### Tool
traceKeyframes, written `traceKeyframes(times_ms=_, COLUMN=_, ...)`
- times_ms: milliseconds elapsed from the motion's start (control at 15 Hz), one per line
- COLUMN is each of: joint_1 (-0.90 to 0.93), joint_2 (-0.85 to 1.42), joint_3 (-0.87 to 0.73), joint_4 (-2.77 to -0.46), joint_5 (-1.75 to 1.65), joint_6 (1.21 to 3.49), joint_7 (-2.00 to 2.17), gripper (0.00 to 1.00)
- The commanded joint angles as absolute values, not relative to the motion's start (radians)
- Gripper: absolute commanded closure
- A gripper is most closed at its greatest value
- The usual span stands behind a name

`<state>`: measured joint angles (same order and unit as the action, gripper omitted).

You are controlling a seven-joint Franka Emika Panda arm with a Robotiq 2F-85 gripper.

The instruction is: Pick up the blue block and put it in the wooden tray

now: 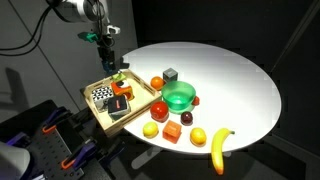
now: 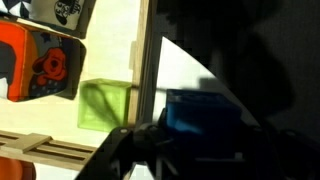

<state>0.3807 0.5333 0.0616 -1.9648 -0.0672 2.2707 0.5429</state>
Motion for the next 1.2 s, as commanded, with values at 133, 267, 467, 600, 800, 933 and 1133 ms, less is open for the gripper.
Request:
traceKeyframes(times_ms=133, joint_1=0.356, joint_2=0.434, joint_3=0.061, joint_4=-2.055, joint_5=-0.069, joint_6=2.241, joint_7=0.529, gripper=0.72)
traceKeyframes(times_ms=267, joint_1=0.342, joint_2=0.412, joint_3=0.061, joint_4=-2.093, joint_5=-0.065, joint_6=2.247, joint_7=0.528, gripper=0.72)
traceKeyframes(times_ms=467, joint_1=0.311, joint_2=0.38, joint_3=0.057, joint_4=-2.155, joint_5=-0.057, joint_6=2.254, joint_7=0.523, gripper=0.72)
traceKeyframes(times_ms=600, joint_1=0.29, joint_2=0.358, joint_3=0.054, joint_4=-2.192, joint_5=-0.054, joint_6=2.261, joint_7=0.521, gripper=0.72)
traceKeyframes(times_ms=800, joint_1=0.258, joint_2=0.322, joint_3=0.051, joint_4=-2.247, joint_5=-0.05, joint_6=2.267, joint_7=0.518, gripper=0.72)
traceKeyframes(times_ms=933, joint_1=0.234, joint_2=0.297, joint_3=0.051, joint_4=-2.28, joint_5=-0.04, joint_6=2.268, joint_7=0.507, gripper=0.52)
traceKeyframes(times_ms=1133, joint_1=0.202, joint_2=0.256, joint_3=0.053, joint_4=-2.321, joint_5=-0.024, joint_6=2.265, joint_7=0.484, gripper=0.2)
